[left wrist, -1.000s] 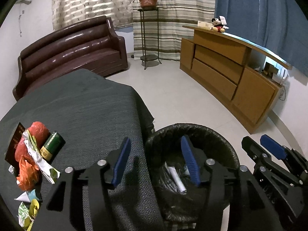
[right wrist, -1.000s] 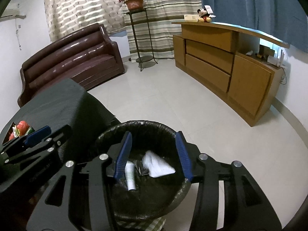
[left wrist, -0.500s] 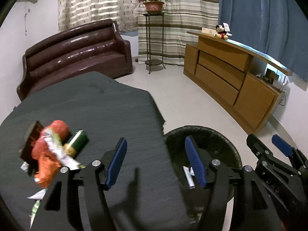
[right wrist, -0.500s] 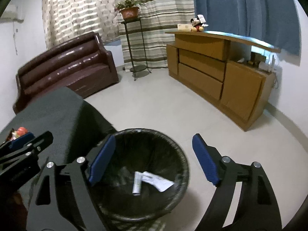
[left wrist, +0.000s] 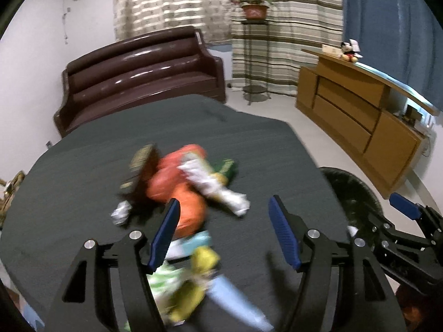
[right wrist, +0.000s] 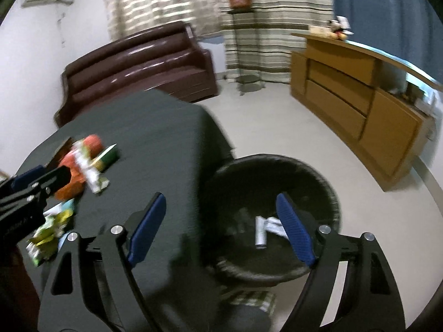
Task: Collect trash
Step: 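Move both grippers back over the trash pile on the table, then grasp the green-and-white wrapper with the left gripper while the right grasps the blue tube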
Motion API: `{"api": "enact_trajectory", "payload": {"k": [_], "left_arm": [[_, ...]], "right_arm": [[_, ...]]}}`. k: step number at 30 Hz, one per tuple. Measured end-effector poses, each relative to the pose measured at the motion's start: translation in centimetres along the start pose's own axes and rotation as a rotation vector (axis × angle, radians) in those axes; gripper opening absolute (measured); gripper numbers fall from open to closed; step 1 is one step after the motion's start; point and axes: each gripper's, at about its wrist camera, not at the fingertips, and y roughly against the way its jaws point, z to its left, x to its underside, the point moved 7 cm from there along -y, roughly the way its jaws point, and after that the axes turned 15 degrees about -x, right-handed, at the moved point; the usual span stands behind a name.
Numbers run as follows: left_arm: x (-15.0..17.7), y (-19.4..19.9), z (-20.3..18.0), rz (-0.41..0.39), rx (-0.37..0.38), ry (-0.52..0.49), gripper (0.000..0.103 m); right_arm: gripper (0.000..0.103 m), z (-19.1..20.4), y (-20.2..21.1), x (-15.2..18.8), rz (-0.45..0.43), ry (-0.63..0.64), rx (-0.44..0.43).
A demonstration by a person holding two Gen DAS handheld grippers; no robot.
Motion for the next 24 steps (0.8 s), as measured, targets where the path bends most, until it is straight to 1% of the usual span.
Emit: {"api": "enact_trajectory", "payload": {"k": [2, 4, 5, 9, 13, 16, 20, 24], "left_arm": [[0.5, 0.0, 1.9, -0.001, -0.017, 0.01, 0.065], [1.0, 0.0, 3.8, 0.0, -0.041, 0.019, 0.065], [1.2, 0.0, 4.7, 0.001, -0.055, 0.022, 0.065], [2.5, -0.5, 7.7, 0.013, -0.107, 0.034, 0.065], [4.7, -1.1, 10.9, 0.043, -0.133, 0.058, 0.065], [5.6, -1.3, 12.1, 0.062, -0.142, 0.075, 0.065], [6.6, -1.2, 12.8, 0.069, -0.144, 0.084, 0.065], [7.2, -1.1, 12.8, 0.076, -0.13, 0.086, 0.065]], "right_arm": [[0.078, 2.1, -0.2, 0.5, 0.015, 0.028, -0.023], [0.075, 4.2, -0.4, 1.0, 0.032, 0.062, -0.047], [0.072, 4.8, -0.5, 1.1, 0.04, 0.075, -0.054], [0.071, 7.3, -0.6, 2.1, 0.062, 0.11, -0.086], [0.067, 10.0, -0.9, 3.6, 0.088, 0.154, -0.117], [0.067, 12.1, -1.0, 4.8, 0.103, 0.185, -0.144], [0.065, 14.1, -1.2, 5.8, 0.117, 0.235, -0.163], [0.053, 15.0, -1.9, 6.7, 0.143, 0.27, -0.165]]}}
